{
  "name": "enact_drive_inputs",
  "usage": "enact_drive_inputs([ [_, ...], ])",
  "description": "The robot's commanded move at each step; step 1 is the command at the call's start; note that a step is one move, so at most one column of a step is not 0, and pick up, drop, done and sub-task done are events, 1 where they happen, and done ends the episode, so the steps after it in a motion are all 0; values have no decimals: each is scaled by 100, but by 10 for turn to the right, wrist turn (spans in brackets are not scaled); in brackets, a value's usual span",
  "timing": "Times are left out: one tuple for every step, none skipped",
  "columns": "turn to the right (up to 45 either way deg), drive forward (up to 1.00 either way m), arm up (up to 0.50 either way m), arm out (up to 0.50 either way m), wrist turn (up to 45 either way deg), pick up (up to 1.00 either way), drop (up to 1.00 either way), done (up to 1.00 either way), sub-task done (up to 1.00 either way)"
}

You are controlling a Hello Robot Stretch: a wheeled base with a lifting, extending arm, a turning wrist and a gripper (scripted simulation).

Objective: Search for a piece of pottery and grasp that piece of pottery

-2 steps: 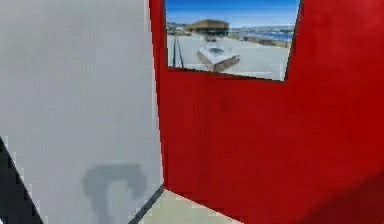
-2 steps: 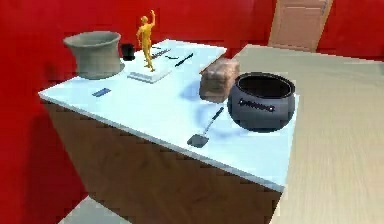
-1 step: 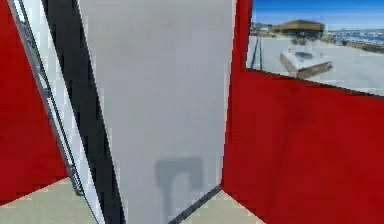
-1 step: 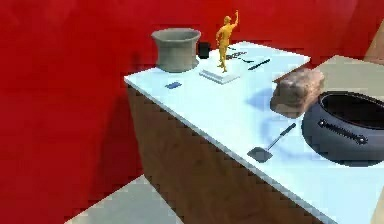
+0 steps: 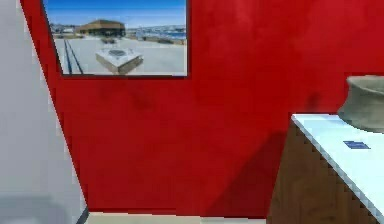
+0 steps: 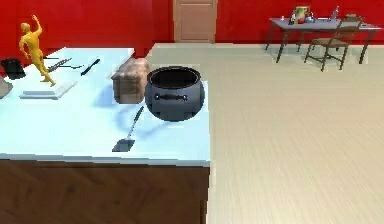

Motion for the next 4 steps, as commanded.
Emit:
enact_drive_inputs([
  [270,0,0,0,0,0,0,0,0],
  [0,60,0,0,0,0,0,0,0],
  [-450,0,0,0,0,0,0,0,0],
  [-150,0,0,0,0,0,0,0,0],
])
